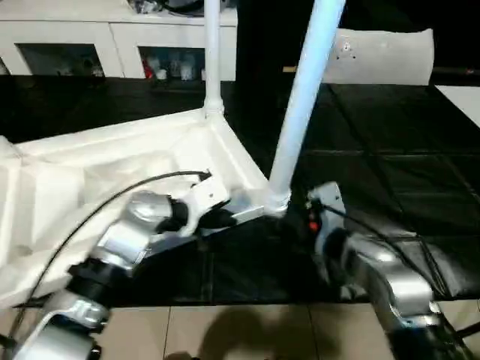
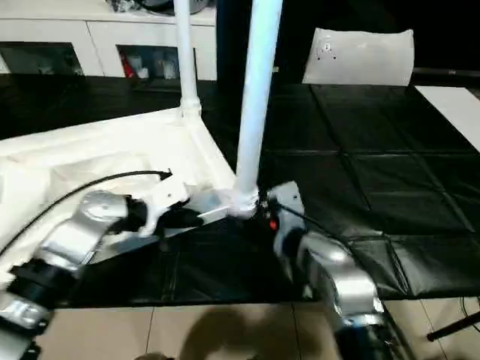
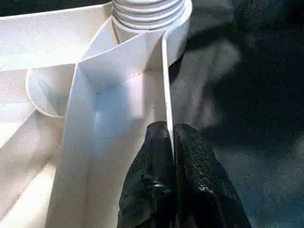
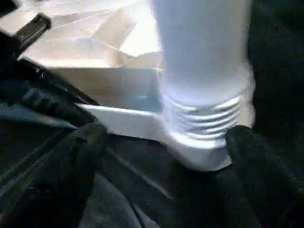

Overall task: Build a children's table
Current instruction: Rotate leg to tighten

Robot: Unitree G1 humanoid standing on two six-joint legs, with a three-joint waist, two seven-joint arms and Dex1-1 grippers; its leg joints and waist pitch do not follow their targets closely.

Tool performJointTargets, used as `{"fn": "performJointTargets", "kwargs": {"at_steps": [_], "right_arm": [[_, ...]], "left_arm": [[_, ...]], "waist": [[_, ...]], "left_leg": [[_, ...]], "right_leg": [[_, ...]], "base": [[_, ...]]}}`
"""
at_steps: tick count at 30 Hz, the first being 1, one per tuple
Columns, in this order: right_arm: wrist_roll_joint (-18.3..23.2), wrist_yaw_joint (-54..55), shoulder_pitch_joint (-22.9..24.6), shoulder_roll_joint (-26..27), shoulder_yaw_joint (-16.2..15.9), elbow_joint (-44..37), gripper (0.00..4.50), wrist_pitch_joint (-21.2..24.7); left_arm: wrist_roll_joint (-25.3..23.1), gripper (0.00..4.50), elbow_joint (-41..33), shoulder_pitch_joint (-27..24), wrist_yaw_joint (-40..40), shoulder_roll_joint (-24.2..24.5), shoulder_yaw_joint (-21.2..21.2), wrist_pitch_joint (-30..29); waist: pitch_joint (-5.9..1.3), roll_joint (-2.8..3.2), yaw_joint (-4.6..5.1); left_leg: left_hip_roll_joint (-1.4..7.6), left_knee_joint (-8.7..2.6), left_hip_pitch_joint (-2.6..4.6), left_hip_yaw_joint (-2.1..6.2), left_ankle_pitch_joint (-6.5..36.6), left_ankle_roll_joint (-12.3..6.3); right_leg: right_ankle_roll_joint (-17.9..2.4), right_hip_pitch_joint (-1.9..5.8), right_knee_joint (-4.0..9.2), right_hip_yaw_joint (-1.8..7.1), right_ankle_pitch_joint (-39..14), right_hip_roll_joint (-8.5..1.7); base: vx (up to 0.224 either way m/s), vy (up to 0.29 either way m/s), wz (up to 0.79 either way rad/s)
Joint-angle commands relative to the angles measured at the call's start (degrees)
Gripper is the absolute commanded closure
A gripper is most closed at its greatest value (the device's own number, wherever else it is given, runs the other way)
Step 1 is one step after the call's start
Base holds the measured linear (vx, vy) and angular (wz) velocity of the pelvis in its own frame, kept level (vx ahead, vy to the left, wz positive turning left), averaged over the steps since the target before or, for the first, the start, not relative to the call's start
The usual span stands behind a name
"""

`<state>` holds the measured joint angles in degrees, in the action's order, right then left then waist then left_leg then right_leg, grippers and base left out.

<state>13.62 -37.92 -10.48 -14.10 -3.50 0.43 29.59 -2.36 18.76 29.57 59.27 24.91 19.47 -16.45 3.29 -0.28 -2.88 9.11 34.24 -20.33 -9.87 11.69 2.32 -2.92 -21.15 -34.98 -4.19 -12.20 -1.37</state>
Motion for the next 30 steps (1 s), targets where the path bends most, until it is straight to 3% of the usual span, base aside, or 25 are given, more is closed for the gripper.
{"fn": "performJointTargets", "kwargs": {"at_steps": [1, 3, 12, 20, 21, 30], "right_arm": [[1.27, -5.30, 0.64, -3.50, 0.55, -2.27, 0.04, -1.54], [1.41, -9.56, 0.91, -6.91, -0.02, -2.88, 0.04, -2.48], [-0.63, -21.40, -1.21, -16.40, -5.91, -2.53, 0.04, -6.65], [-3.04, -23.21, -5.33, -15.86, -9.04, 2.33, 0.04, -10.42], [-2.82, -23.36, -5.88, -15.61, -9.34, 2.83, 0.31, -10.58], [-2.65, -25.08, -6.28, -14.87, -10.64, 4.17, 0.93, -11.81]], "left_arm": [[-0.14, 4.50, -0.66, 0.28, 5.04, 2.04, 2.08, 3.22], [0.23, 4.50, -0.14, 0.56, 8.36, 3.33, 2.85, 4.87], [1.06, 4.50, 1.54, 2.63, 19.13, 6.04, 6.39, 9.91], [-0.04, 4.50, 2.68, 4.16, 22.35, 5.52, 8.21, 12.95], [-0.16, 4.50, 3.06, 4.41, 22.53, 5.38, 8.39, 13.33], [-0.63, 4.50, 4.46, 4.94, 22.88, 4.89, 8.80, 14.90]], "waist": [[-3.31, 0.59, -0.45], [-3.27, 0.25, -0.94], [-3.26, 0.08, -2.44], [-3.51, -0.08, -3.29], [-3.50, -0.13, -3.35], [-3.54, -0.18, -3.56]], "left_leg": [[4.93, -3.82, 0.37, 2.04, 5.86, -3.13], [4.87, -3.77, 0.49, 1.82, 6.17, -3.28], [5.00, -3.77, 0.68, 1.76, 6.24, -3.44], [5.10, -3.65, 0.63, 1.72, 5.33, -3.35], [5.12, -3.68, 0.60, 1.74, 5.08, -3.44], [5.11, -3.64, 0.55, 1.71, 5.25, -3.42]], "right_leg": [[-9.00, 2.51, 4.68, 4.26, -8.68, -7.86], [-8.94, 2.43, 4.68, 4.39, -9.22, -7.87], [-8.30, 2.33, 4.81, 4.26, -12.27, -7.99], [-8.96, 2.36, 4.45, 4.19, -10.90, -8.11], [-8.92, 2.39, 4.45, 4.17, -10.56, -8.12], [-8.61, 2.41, 4.45, 4.13, -10.83, -8.25]], "base": [[0.000, 0.000, 0.00], [0.000, 0.000, 0.00], [0.000, 0.000, 0.00], [0.000, 0.000, 0.00], [0.000, 0.000, 0.00], [0.000, 0.000, 0.00]]}}
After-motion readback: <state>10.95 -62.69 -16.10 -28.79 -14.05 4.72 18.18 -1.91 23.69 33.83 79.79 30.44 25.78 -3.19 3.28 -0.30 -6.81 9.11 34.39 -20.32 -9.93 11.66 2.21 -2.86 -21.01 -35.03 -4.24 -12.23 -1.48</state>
